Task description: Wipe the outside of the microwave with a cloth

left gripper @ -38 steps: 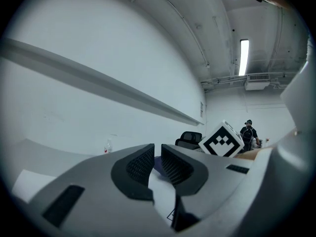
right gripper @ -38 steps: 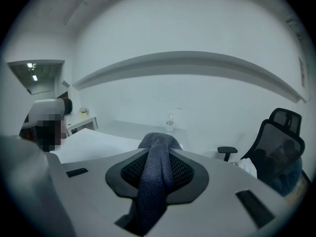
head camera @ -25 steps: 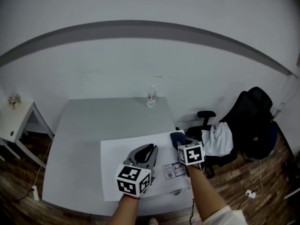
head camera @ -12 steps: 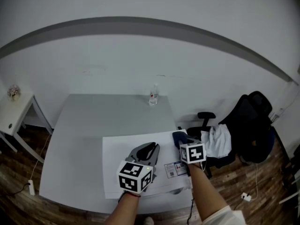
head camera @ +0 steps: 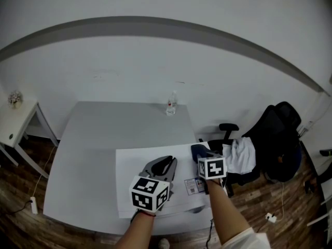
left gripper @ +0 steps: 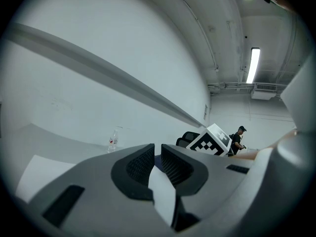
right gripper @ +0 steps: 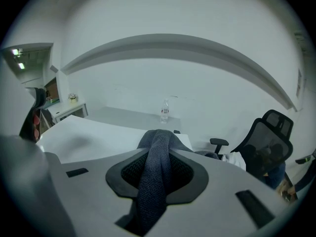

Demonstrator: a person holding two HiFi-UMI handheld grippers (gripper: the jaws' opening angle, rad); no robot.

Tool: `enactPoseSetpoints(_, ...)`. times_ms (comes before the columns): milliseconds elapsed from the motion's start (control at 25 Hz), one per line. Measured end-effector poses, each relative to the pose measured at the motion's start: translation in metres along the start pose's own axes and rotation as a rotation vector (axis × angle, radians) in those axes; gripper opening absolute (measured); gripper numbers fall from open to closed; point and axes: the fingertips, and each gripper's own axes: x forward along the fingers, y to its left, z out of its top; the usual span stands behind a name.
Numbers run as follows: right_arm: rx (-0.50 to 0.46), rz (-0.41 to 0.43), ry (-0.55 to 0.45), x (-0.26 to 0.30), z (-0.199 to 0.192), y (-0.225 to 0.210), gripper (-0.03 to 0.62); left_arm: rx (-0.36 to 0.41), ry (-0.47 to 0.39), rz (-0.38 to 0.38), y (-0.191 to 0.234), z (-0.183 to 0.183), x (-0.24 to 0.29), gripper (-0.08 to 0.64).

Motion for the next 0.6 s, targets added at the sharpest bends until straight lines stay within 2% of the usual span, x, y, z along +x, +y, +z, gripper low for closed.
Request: enactPoseSetpoints(600,0.005,0.019,0.006,-0.001,0.008,0.046,0.095,-0.016,0.006,0.008,0.013,0.003,-0.019,0.043)
